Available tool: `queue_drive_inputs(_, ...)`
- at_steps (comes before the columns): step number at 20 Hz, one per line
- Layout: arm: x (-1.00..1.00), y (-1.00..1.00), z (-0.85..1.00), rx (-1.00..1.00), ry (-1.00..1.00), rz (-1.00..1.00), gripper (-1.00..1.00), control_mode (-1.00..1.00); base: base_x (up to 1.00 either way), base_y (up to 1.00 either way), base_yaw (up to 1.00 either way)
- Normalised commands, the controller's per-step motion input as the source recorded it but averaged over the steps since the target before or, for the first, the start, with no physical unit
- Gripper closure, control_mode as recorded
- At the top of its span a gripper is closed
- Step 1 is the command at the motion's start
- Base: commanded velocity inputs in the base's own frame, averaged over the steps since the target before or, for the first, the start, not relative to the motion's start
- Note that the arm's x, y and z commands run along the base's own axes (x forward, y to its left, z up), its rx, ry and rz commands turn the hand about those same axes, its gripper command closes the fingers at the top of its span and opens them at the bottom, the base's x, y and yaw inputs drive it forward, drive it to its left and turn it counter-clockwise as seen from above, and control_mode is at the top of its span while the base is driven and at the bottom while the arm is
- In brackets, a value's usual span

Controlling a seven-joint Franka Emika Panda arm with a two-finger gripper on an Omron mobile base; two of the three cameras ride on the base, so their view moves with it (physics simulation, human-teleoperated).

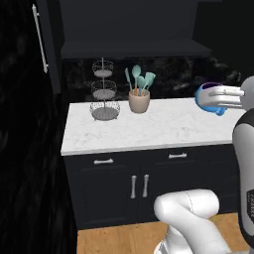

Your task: Gather all objects into one cabinet and sort the glasses and bowls to opposite sides.

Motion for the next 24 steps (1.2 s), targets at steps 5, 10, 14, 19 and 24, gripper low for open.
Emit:
queue_drive_inputs(5, 0.0, 0.0, 0.0, 0.0, 0.0, 0.0, 1.0, 1.0, -0.74, -0.42, 0.0)
queue_drive_inputs(10, 0.0, 0.0, 0.0, 0.0, 0.0, 0.0, 1.0, 1.0, -0.6, -0.7, 0.0)
queue_drive_inputs(14, 0.0, 0.0, 0.0, 0.0, 0.0, 0.0, 1.0, 1.0, -0.69, -0.62, 0.0)
queue_drive_inputs(19, 0.0, 0.0, 0.0, 0.0, 0.0, 0.0, 1.0, 1.0, -0.77, -0.54, 0.0)
queue_drive_inputs(24, 0.0, 0.0, 0.0, 0.0, 0.0, 0.0, 1.0, 1.0, -0.62, -0.79, 0.0)
